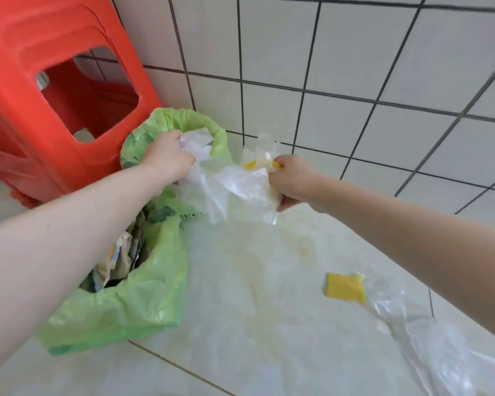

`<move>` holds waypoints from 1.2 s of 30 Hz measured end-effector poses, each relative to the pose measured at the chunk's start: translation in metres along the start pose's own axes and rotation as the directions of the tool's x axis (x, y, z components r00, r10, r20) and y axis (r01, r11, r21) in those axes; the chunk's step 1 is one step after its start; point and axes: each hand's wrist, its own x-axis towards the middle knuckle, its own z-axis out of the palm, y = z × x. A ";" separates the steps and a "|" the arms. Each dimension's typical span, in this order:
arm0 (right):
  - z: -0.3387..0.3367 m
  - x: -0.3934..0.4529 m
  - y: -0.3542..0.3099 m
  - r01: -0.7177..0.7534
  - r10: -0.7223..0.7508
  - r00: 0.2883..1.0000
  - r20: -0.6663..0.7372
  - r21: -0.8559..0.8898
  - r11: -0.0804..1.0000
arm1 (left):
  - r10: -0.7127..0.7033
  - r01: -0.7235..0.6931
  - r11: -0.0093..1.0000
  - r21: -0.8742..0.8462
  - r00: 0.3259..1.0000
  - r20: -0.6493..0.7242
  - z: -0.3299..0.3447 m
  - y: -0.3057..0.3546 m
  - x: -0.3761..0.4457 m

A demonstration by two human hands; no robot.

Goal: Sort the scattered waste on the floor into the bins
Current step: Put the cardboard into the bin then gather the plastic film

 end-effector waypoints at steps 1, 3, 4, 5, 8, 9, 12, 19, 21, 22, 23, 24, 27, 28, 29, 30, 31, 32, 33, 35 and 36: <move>0.002 0.012 -0.011 0.013 -0.013 1.000 -0.008 0.018 1.000 | -0.013 0.012 1.000 -0.015 0.998 -0.062 -0.005 -0.003 0.012; 0.007 0.038 -0.032 0.048 -0.049 0.998 -0.044 -0.008 0.999 | -0.024 0.027 1.000 0.010 0.983 -0.183 -0.013 -0.007 0.034; 0.011 0.052 -0.043 0.070 -0.072 0.995 -0.069 -0.034 0.997 | -0.003 0.014 0.999 0.045 0.972 -0.234 -0.017 -0.009 0.045; 0.015 0.065 -0.053 0.089 -0.094 0.992 -0.088 -0.057 0.994 | 0.033 -0.013 0.997 0.072 0.959 -0.283 -0.020 -0.012 0.055; 0.030 0.101 -0.079 0.139 -0.139 0.984 -0.115 -0.009 0.990 | 0.174 -0.150 0.985 0.088 0.884 -0.435 -0.021 -0.025 0.085; 0.036 0.111 -0.087 0.164 -0.162 0.978 -0.130 0.010 0.986 | 0.216 -0.211 0.975 0.067 0.844 -0.490 -0.019 -0.029 0.094; 0.062 0.141 -0.100 0.291 -0.309 0.935 -0.177 -0.121 0.949 | 0.229 -0.321 0.944 -0.073 0.798 -0.557 -0.010 -0.041 0.121; 0.099 0.190 -0.084 0.403 -0.380 0.904 0.195 -0.683 0.609 | 0.363 -0.412 0.893 0.182 0.897 0.252 0.005 -0.089 0.143; 0.101 0.195 -0.083 0.413 -0.284 0.908 0.307 -0.763 0.497 | 0.218 -0.405 0.861 0.307 0.840 0.497 0.008 -0.100 0.148; 0.103 0.198 -0.084 0.412 -0.246 0.910 0.333 -0.785 0.462 | 0.130 -0.415 0.826 0.381 0.799 0.588 0.011 -0.103 0.150; 0.107 0.202 -0.085 0.410 -0.224 0.911 0.345 -0.804 0.431 | 0.040 -0.413 0.796 0.443 0.765 0.643 0.014 -0.106 0.152; 0.110 0.206 -0.085 0.400 -0.212 0.916 0.342 -0.824 0.400 | -0.028 -0.415 0.764 0.493 0.743 0.669 0.017 -0.107 0.153; 0.122 0.217 -0.083 0.371 -0.150 0.929 0.340 -0.855 0.362 | -0.076 -0.485 0.668 0.564 0.710 0.700 0.026 -0.104 0.152; 0.123 0.219 -0.082 0.372 -0.125 0.928 0.352 -0.849 0.375 | -0.069 -0.486 0.675 0.555 0.708 0.703 0.026 -0.104 0.154; 0.123 0.220 -0.082 0.376 -0.110 0.925 0.363 -0.839 0.395 | -0.061 -0.471 0.697 0.540 0.712 0.700 0.023 -0.102 0.155; 0.121 0.220 -0.082 0.380 -0.112 0.923 0.368 -0.828 0.413 | -0.046 -0.450 0.722 0.525 0.727 0.686 0.020 -0.102 0.157; 0.118 0.220 -0.082 0.386 -0.129 0.921 0.367 -0.820 0.423 | -0.016 -0.437 0.741 0.509 0.747 0.665 0.015 -0.101 0.160; 0.114 0.220 -0.083 0.390 -0.157 0.921 0.358 -0.814 0.430 | 0.014 -0.431 0.750 0.501 0.769 0.640 0.010 -0.100 0.162; 0.109 0.220 -0.084 0.390 -0.188 0.921 0.342 -0.811 0.436 | 0.052 -0.431 0.754 0.495 0.791 0.610 0.005 -0.100 0.165; 0.099 0.217 -0.087 0.391 -0.246 0.919 0.308 -0.789 0.473 | 0.086 -0.417 0.759 0.499 0.825 0.559 -0.005 -0.094 0.166; 0.092 0.213 -0.089 0.397 -0.266 0.916 0.300 -0.767 0.504 | 0.091 -0.409 0.764 0.499 0.834 0.544 -0.010 -0.090 0.165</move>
